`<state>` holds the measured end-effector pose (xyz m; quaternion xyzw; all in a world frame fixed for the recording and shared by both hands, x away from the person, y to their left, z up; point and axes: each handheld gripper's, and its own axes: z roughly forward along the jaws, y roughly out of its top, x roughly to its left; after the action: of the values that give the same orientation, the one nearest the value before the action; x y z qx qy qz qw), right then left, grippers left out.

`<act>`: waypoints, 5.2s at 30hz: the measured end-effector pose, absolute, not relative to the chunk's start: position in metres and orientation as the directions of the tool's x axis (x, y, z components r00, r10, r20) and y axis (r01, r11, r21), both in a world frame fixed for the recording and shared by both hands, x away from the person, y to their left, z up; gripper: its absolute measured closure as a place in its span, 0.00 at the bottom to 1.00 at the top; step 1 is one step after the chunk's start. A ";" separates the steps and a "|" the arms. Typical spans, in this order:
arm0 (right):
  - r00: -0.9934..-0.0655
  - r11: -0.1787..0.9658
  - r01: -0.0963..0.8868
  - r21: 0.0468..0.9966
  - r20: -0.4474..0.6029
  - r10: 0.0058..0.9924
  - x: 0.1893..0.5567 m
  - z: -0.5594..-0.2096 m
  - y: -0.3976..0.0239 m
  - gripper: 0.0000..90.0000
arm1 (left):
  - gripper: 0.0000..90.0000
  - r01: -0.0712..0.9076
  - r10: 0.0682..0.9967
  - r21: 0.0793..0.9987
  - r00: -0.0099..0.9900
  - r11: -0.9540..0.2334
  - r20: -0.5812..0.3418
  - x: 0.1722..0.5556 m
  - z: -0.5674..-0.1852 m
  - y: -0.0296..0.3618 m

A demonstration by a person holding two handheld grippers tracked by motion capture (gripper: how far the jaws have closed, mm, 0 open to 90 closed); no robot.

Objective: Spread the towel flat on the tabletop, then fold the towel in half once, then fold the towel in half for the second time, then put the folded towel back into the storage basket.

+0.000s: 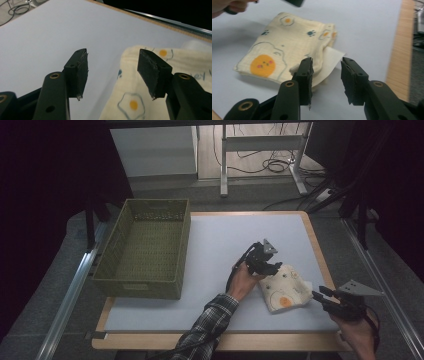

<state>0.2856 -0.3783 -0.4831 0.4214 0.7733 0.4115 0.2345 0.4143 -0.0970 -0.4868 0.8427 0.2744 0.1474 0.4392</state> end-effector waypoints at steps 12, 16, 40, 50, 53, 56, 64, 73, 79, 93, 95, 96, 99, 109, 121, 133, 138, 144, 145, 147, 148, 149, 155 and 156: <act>-0.544 0.338 0.485 0.806 -0.025 0.839 0.306 -0.492 -0.365 0.66 | 0.60 0.378 0.576 0.785 0.817 -0.491 -0.033 0.411 -0.508 -0.081; -0.527 0.332 0.538 0.775 0.002 0.850 0.313 -0.509 -0.370 0.69 | 0.67 0.386 0.573 0.756 0.819 -0.529 -0.017 0.411 -0.517 -0.079; -0.557 0.336 0.570 0.750 0.052 0.829 0.317 -0.523 -0.357 0.51 | 0.39 0.496 0.650 0.730 0.754 -0.471 -0.092 0.410 -0.533 -0.055; -0.579 0.321 0.628 0.709 0.150 0.802 0.316 -0.520 -0.348 0.88 | 0.84 0.520 0.598 0.713 0.782 -0.470 -0.177 0.404 -0.530 -0.059; -0.572 0.312 0.641 0.701 0.165 0.804 0.317 -0.519 -0.348 0.90 | 0.92 0.504 0.590 0.720 0.791 -0.477 -0.163 0.404 -0.530 -0.059; -0.581 0.298 0.634 0.713 0.185 0.792 0.316 -0.513 -0.346 0.92 | 0.93 0.476 0.600 0.750 0.789 -0.459 -0.132 0.406 -0.521 -0.054; -0.617 0.296 0.575 0.763 0.167 0.769 0.316 -0.496 -0.330 0.92 | 0.93 0.432 0.617 0.778 0.784 -0.456 -0.074 0.408 -0.493 -0.035; -0.643 0.285 0.543 0.790 0.173 0.746 0.320 -0.486 -0.313 0.91 | 0.92 0.412 0.634 0.782 0.773 -0.467 -0.029 0.406 -0.480 -0.019; -0.660 0.293 0.529 0.796 0.168 0.732 0.322 -0.483 -0.305 0.91 | 0.92 0.411 0.641 0.779 0.767 -0.474 -0.014 0.405 -0.475 -0.009; -0.695 0.294 0.498 0.816 0.173 0.698 0.331 -0.468 -0.278 0.90 | 0.92 0.407 0.675 0.782 0.738 -0.472 0.023 0.403 -0.452 0.018; -0.700 0.298 0.491 0.819 0.167 0.695 0.333 -0.466 -0.273 0.90 | 0.92 0.407 0.681 0.783 0.731 -0.471 0.030 0.403 -0.449 0.022; -0.700 0.298 0.491 0.819 0.167 0.695 0.333 -0.466 -0.273 0.90 | 0.92 0.405 0.683 0.783 0.729 -0.472 0.035 0.403 -0.447 0.025; -0.707 0.299 0.485 0.822 0.167 0.688 0.336 -0.462 -0.265 0.90 | 0.92 0.407 0.697 0.788 0.717 -0.462 0.038 0.404 -0.442 0.033; -0.727 0.309 0.472 0.826 0.166 0.666 0.348 -0.453 -0.240 0.90 | 0.91 0.399 0.720 0.790 0.690 -0.466 0.076 0.406 -0.426 0.054; -0.743 0.323 0.454 0.830 0.152 0.652 0.358 -0.444 -0.215 0.90 | 0.92 0.399 0.745 0.791 0.659 -0.463 0.104 0.409 -0.414 0.077; -0.761 0.334 0.425 0.841 0.132 0.635 0.370 -0.430 -0.183 0.90 | 0.92 0.381 0.769 0.794 0.619 -0.474 0.162 0.416 -0.397 0.102; -0.771 0.337 0.410 0.847 0.125 0.625 0.376 -0.422 -0.168 0.90 | 0.92 0.377 0.785 0.799 0.592 -0.469 0.182 0.418 -0.388 0.114; -0.781 0.336 0.395 0.855 0.121 0.612 0.383 -0.412 -0.148 0.90 | 0.92 0.375 0.806 0.811 0.560 -0.450 0.188 0.419 -0.379 0.132; -0.782 0.334 0.397 0.855 0.124 0.611 0.384 -0.411 -0.145 0.90 | 0.92 0.374 0.810 0.813 0.555 -0.447 0.190 0.419 -0.377 0.135; -0.786 0.336 0.392 0.856 0.122 0.607 0.386 -0.408 -0.139 0.90 | 0.92 0.373 0.816 0.816 0.545 -0.441 0.193 0.419 -0.374 0.140; -0.787 0.339 0.390 0.856 0.118 0.606 0.387 -0.407 -0.135 0.90 | 0.92 0.373 0.820 0.817 0.539 -0.440 0.196 0.419 -0.373 0.143; -0.789 0.338 0.387 0.858 0.119 0.603 0.388 -0.406 -0.132 0.90 | 0.92 0.372 0.821 0.817 0.535 -0.441 0.200 0.419 -0.371 0.145; -0.798 0.337 0.380 0.861 0.122 0.590 0.393 -0.399 -0.112 0.90 | 0.92 0.369 0.831 0.812 0.504 -0.452 0.234 0.418 -0.363 0.162; -0.800 0.337 0.380 0.862 0.123 0.588 0.394 -0.398 -0.107 0.90 | 0.92 0.367 0.835 0.815 0.497 -0.449 0.236 0.418 -0.362 0.165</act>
<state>0.3935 -0.1068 -0.3982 0.2984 0.8107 0.4925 0.1056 0.4176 0.1651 -0.3615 0.7867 0.3822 0.3248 0.3600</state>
